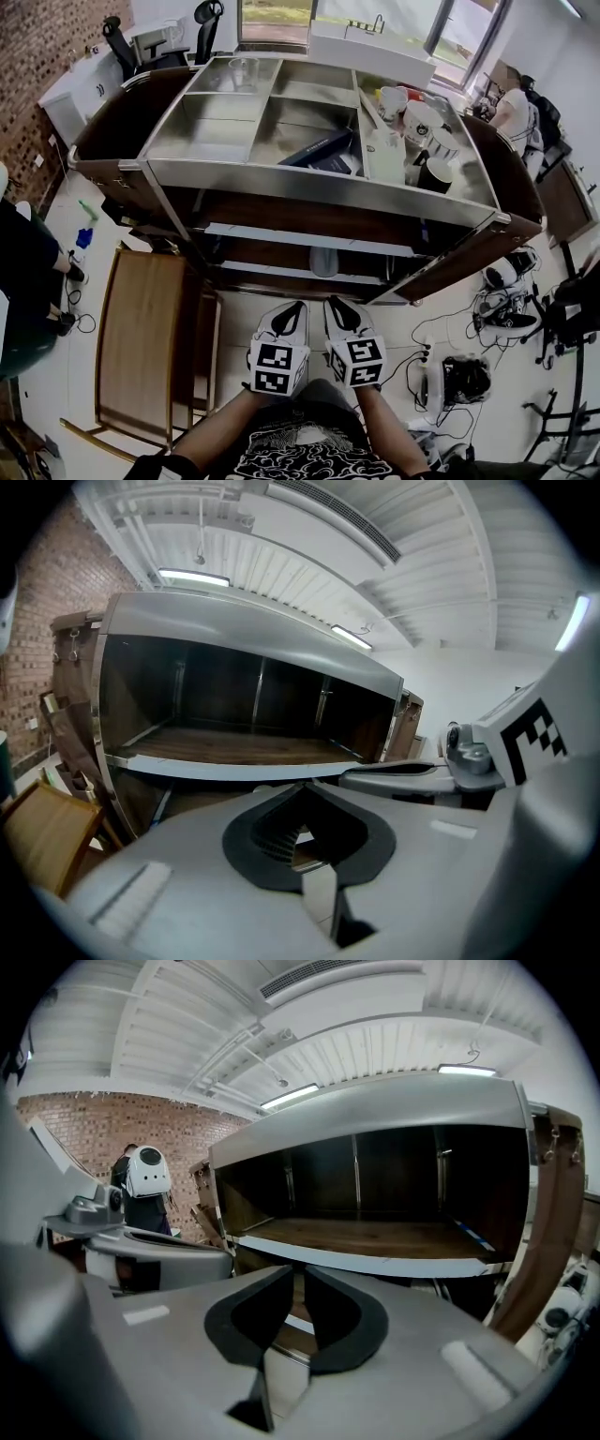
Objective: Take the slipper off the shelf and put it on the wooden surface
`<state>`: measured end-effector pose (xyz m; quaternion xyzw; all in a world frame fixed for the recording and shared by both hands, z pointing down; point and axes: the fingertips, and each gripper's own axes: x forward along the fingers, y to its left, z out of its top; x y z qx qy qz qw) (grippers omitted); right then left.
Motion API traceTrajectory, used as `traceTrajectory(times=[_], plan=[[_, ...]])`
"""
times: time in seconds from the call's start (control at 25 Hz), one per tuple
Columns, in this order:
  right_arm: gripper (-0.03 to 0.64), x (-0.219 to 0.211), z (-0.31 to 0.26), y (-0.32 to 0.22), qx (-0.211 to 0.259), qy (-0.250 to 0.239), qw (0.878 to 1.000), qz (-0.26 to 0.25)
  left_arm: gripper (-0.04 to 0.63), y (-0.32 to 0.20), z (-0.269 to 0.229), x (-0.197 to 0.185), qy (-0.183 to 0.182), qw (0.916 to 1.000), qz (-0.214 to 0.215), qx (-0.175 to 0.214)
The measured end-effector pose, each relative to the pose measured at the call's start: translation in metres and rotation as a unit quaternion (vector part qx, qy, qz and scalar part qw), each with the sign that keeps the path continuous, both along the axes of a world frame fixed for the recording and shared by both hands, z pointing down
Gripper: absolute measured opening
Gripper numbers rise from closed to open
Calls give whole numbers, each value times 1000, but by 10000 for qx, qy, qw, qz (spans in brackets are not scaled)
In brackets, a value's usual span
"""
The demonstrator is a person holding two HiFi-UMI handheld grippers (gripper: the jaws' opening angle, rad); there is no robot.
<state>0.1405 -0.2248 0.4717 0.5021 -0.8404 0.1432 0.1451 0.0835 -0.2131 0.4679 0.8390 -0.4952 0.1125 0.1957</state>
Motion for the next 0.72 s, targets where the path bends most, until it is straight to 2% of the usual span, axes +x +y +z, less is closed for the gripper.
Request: traceTrajectory(times=[0.36, 0.72], plan=[[49, 7, 46, -45, -308, 25, 9995, 93, 6, -33, 16, 8, 1, 10000, 40, -40], [107, 23, 107, -95, -513, 98, 9983, 257, 6, -63, 58, 7, 55, 9999, -56, -138]])
